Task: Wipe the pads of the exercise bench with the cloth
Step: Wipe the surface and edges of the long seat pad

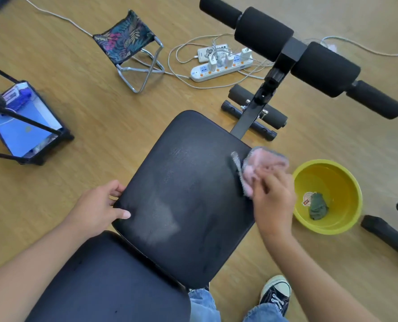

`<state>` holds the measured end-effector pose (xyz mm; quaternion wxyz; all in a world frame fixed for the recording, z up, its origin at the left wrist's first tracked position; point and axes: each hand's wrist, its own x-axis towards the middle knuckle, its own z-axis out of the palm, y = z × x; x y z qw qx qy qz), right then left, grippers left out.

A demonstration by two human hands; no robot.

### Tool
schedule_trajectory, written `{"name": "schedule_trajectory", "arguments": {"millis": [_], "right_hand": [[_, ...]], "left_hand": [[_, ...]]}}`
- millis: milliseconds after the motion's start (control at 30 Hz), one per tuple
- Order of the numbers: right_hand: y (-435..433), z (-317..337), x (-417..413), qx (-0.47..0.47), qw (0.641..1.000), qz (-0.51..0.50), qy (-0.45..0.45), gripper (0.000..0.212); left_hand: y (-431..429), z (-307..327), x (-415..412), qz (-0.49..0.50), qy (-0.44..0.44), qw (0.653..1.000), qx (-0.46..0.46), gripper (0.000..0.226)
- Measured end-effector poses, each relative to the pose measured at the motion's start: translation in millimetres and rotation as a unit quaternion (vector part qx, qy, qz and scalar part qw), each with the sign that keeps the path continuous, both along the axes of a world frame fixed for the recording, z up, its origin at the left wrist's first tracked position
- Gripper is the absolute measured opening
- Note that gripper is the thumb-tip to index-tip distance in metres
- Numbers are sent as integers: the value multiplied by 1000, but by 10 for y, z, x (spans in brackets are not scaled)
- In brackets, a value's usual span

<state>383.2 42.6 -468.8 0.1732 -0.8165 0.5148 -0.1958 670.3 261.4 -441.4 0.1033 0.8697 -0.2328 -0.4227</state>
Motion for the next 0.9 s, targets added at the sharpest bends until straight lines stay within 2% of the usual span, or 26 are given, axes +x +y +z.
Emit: {"name": "schedule_trajectory", "arguments": {"millis": [33,100,167,200,267,300,333,400,467,533,600,667,733,767,833,900], "right_hand": [[283,-13,-9,15,997,76,-12,9],[875,-29,-123,71,960,268,-40,12],[1325,-24,-279,86,893,443,-7,13],[1427,-10,-345,107,863,494,13,13],[1335,-15,-374,120,843,523,41,29],[1163,41,-320,126,848,514,29,42],[949,61,-281,97,868,486,19,48],[400,67,-220,14,922,386,19,21],[-94,25,-226,-17,979,203,6,7],[-229,1,-202,9,998,68,5,4],[-26,-9,-154,14,1000,21,-1,6],[394,-23,-196,23,998,54,-13,7],[890,-21,-290,34,984,172,-16,11],[1110,-31,-363,46,966,254,-23,10],[1456,-41,-504,62,903,425,-25,6],[1469,-48,-577,59,844,533,17,18]], "left_hand": [[2,-2,0,2,-1,1000,0,45],[5,-2,-3,5,2,1000,0,44],[14,-11,0,5,4,1000,-3,44],[23,-15,0,6,6,1000,-1,44],[41,-22,-2,13,6,1000,1,45],[47,-24,-10,18,6,1000,0,45],[48,-23,-16,20,5,1000,0,46],[45,-14,-29,23,0,1000,0,46],[39,-12,-42,30,0,1000,-1,47],[19,7,-60,29,6,1000,-3,46],[14,11,-55,34,7,999,-4,45],[18,9,-51,36,7,999,0,45],[15,13,-47,33,11,999,1,45],[15,10,-41,34,15,999,1,45],[8,20,-33,36,21,999,6,46],[-1,26,-26,36,20,999,3,46]]}}
